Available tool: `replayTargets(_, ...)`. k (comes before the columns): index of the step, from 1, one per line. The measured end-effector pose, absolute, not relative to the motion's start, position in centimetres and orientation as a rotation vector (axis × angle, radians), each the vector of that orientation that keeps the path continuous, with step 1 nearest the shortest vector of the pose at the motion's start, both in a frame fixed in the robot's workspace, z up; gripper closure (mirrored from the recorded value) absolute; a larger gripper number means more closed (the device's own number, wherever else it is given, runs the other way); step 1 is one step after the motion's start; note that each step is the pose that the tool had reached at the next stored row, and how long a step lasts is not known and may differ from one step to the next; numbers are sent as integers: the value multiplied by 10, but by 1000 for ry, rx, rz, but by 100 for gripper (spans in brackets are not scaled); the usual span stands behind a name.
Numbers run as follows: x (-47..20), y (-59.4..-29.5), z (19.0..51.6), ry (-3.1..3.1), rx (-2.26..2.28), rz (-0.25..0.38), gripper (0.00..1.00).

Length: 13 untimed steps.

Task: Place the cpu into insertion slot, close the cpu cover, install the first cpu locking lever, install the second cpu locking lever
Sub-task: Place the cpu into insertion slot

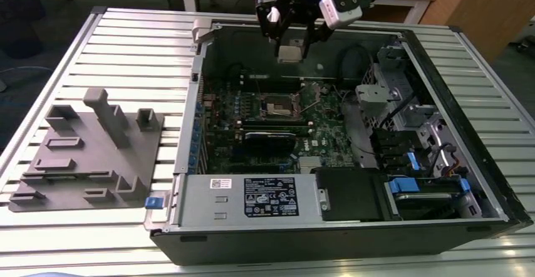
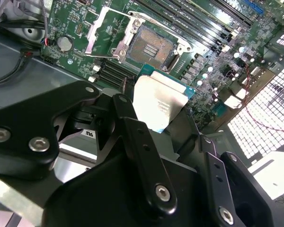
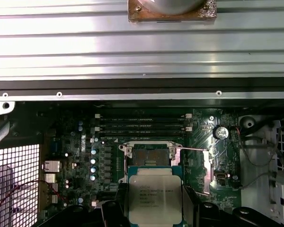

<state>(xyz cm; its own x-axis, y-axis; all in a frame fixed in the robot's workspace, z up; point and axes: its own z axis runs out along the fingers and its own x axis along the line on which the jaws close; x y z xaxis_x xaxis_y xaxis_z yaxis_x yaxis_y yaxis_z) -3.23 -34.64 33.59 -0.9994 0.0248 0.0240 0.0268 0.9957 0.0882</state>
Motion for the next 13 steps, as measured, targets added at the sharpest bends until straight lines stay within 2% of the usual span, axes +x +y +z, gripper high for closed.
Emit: replayTargets(13, -32, -346, 332, -3115, -40, -138, 46)
